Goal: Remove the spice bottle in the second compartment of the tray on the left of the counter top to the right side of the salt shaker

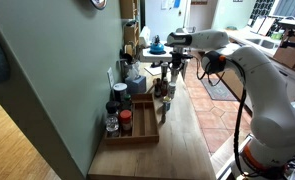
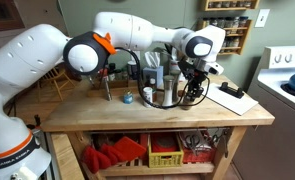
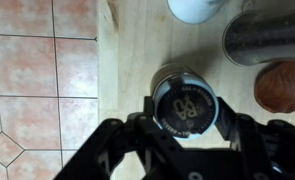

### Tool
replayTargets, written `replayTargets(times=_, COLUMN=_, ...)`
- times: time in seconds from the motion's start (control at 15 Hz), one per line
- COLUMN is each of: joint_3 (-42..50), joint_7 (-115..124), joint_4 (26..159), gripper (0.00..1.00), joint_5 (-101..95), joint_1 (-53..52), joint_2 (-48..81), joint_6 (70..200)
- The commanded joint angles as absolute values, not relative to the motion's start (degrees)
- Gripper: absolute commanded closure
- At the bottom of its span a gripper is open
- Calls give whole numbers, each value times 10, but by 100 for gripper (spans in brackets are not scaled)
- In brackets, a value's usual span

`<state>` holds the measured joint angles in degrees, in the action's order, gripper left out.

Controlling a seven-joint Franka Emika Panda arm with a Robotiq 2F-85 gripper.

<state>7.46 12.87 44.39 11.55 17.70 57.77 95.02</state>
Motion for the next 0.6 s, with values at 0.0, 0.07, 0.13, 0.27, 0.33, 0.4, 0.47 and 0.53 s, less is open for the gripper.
replayTargets(times=0.0, joint_3=69, joint_7=144, joint_4=384, gripper=66, joint_5=123, joint_1=184, joint_2=623, joint_6=932)
replayTargets(times=0.07, joint_3=70, joint_7=145, joint_4=380, gripper=65, joint_5=122, joint_1=184, joint_2=628, joint_6=932)
replayTargets(times=0.13, joint_3=70, joint_7=146, joint_4=375, gripper=23, joint_5=122, joint_1=184, joint_2=629, joint_6=931)
replayTargets(times=0.27, joint_3=71, joint_7=144, joint_4=371, gripper=9, joint_5=121, joint_1=183, joint_2=629, joint_6=932)
replayTargets(times=0.33, joint_3=71, joint_7=142, joint_4=370, gripper=2, joint_5=120, joint_1=184, joint_2=628, joint_6=933)
replayTargets(times=0.4, joint_3=71, joint_7=138, joint_4=369, gripper=0, joint_5=120, joint_1=184, joint_2=624, joint_6=933)
replayTargets(times=0.47, joint_3=71, joint_7=134, joint_4=368, gripper=0, joint_5=118, joint_1=184, joint_2=620, joint_6=934)
replayTargets(times=0.53, joint_3=71, joint_7=123, joint_4=367, gripper=0, joint_5=116, joint_1=184, joint_2=613, joint_6=940)
